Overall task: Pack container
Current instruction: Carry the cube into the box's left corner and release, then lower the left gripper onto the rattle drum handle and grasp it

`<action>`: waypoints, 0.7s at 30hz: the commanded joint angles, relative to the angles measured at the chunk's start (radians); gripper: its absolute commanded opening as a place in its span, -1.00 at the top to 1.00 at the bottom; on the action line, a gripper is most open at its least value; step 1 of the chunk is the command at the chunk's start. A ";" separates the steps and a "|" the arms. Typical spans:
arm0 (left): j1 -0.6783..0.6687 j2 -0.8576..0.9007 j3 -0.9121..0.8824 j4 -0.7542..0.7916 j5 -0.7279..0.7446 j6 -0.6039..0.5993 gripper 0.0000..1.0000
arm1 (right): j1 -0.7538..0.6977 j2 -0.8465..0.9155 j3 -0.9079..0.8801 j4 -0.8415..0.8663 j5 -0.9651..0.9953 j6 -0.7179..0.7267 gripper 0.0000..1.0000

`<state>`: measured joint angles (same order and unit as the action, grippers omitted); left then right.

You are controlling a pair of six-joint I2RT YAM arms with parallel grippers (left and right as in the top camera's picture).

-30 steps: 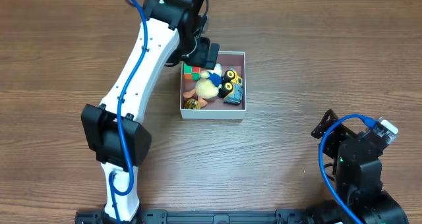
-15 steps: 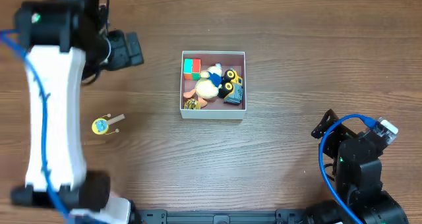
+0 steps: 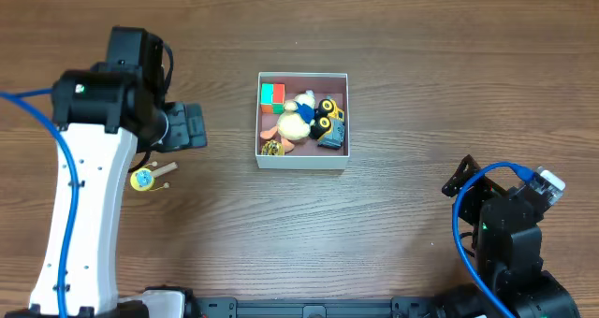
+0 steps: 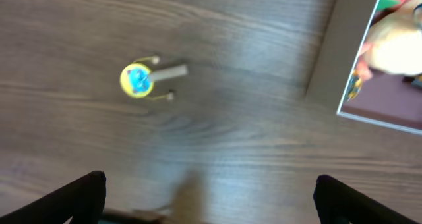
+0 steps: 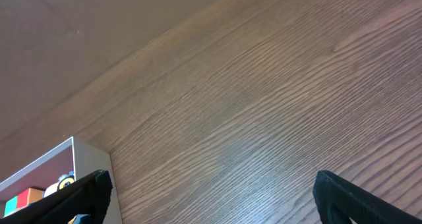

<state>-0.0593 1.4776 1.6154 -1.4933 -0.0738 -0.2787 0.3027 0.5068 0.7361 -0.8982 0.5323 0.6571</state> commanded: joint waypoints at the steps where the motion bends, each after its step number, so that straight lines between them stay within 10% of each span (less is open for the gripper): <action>1: -0.002 0.053 -0.055 0.046 0.134 0.002 -1.00 | 0.002 -0.007 0.003 0.005 0.016 -0.002 -1.00; 9: 0.000 0.173 -0.117 0.103 0.473 -0.024 -1.00 | 0.002 -0.007 0.003 0.005 0.016 -0.002 -1.00; 12: 0.008 0.183 -0.117 0.092 0.276 -0.429 -1.00 | 0.002 -0.007 0.003 0.005 0.016 -0.002 -1.00; 15: 0.008 0.180 -0.121 -0.032 -0.005 -1.096 -1.00 | 0.002 -0.007 0.003 0.002 0.016 -0.002 -1.00; 21: 0.007 0.184 -0.122 0.047 0.019 -1.204 -1.00 | 0.002 -0.007 0.003 0.002 0.016 -0.002 -1.00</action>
<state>-0.0570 1.6592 1.4979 -1.4738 -0.0055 -1.3235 0.3027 0.5068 0.7361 -0.9009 0.5320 0.6575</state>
